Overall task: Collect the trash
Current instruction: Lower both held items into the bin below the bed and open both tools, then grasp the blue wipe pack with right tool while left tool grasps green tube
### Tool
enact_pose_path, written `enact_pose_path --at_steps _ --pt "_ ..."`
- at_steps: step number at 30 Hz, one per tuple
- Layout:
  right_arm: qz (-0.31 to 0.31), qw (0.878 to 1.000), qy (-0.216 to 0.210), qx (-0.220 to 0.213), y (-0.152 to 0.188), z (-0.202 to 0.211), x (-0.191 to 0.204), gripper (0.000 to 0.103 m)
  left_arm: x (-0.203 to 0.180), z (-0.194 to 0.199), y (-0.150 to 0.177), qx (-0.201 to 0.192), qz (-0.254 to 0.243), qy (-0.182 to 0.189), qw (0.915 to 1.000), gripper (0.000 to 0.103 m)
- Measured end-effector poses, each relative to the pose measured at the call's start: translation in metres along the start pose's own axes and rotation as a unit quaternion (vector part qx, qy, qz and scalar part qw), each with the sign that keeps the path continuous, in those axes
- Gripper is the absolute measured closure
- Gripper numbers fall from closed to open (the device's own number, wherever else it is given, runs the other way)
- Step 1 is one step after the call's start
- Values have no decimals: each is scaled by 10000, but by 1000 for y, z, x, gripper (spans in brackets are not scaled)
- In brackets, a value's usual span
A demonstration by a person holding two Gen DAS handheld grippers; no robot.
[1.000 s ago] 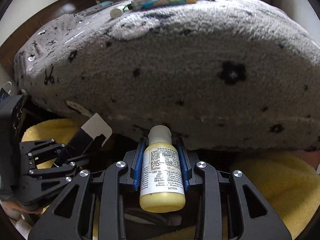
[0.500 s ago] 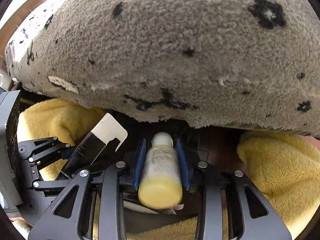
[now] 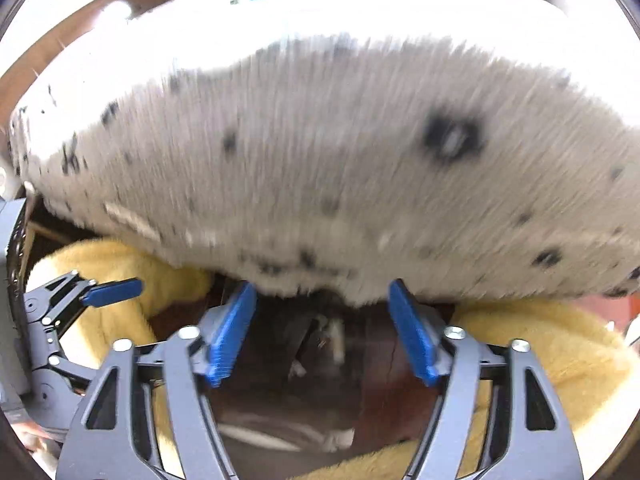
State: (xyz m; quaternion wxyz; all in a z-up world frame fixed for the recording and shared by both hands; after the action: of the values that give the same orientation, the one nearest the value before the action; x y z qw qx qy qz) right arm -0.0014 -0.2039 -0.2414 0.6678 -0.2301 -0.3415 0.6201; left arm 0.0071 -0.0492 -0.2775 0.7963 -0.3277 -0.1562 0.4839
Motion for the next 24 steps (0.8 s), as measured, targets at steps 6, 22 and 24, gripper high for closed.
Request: enact_pose_path --at_steps 6,22,24 --pt "141 9949 207 -972 -68 33 -18 13 22 36 -56 -854 -77 -446 9953 17" --pt "-175 9899 136 -1398 -192 -46 -7 11 101 24 -184 -1554 194 -1137 9811 17" --pt "-246 9912 211 -1283 -198 -67 -5 11 105 15 -197 -1584 243 -1160 9802 17"
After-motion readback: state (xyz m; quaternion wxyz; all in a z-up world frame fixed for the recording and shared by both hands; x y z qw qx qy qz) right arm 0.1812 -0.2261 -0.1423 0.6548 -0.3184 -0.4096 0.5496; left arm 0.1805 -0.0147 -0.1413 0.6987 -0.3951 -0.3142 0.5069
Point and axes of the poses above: each gripper's, at about its wrist camera, not at the fingertips, and z roughly against the way its jaws point, x to its left, y to its underside, the point moved 8 cm from there along -z, roughly the way its jaws point, and after that the axes turned 15 degrees about -x, right-handed, at the moved point
